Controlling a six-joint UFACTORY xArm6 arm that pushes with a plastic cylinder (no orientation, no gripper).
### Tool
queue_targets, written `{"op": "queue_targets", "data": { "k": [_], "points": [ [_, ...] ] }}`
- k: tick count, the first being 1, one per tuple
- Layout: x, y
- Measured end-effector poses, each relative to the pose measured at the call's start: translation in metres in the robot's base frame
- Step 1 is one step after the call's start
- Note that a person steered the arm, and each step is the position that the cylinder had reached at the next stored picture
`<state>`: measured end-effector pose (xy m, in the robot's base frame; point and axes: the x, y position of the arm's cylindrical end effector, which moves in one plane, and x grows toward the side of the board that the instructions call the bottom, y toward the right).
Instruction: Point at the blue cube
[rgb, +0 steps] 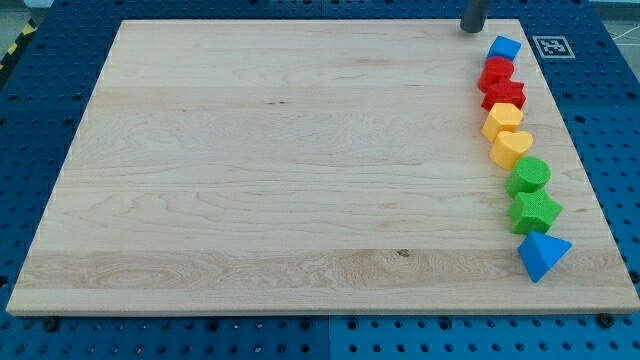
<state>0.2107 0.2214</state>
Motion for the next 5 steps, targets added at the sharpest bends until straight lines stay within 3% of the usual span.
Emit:
{"op": "queue_targets", "data": {
  "k": [2,3,5],
  "points": [
    [0.0,0.022],
    [0.027,0.022],
    [-0.001,0.031]
  ]
}}
